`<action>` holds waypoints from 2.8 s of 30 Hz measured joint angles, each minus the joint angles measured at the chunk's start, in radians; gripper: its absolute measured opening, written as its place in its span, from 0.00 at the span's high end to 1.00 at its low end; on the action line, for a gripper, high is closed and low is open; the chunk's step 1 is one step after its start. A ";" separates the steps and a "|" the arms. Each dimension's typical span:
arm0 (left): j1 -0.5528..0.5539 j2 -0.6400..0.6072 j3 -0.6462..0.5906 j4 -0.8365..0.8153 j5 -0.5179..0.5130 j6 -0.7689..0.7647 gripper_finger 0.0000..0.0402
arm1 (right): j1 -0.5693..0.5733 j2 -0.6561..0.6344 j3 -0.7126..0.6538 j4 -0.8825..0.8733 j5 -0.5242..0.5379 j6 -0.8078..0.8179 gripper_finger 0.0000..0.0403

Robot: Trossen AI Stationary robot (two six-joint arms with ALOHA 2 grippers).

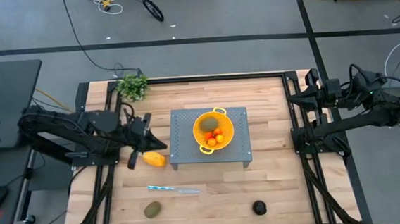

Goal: Pick & Place Fruit
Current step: Put the kiwi into the strainer bowl on the shelf

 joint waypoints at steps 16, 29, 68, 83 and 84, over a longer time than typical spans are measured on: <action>-0.222 0.118 0.000 0.059 -0.179 -0.108 1.00 | 0.000 0.000 0.000 0.001 0.000 0.000 0.99; -0.363 0.218 0.001 0.064 -0.183 -0.251 1.00 | 0.000 0.000 0.000 0.000 0.036 0.000 0.99; -0.492 0.439 0.000 -0.215 0.089 -0.093 0.99 | 0.000 0.000 0.000 -0.006 0.088 0.053 0.99; -0.541 0.485 0.000 -0.207 0.081 -0.056 0.98 | 0.000 0.000 0.000 -0.011 0.086 0.053 0.99; -0.541 0.485 0.000 -0.207 0.079 -0.063 0.98 | 0.000 0.000 0.000 -0.011 0.085 0.053 0.99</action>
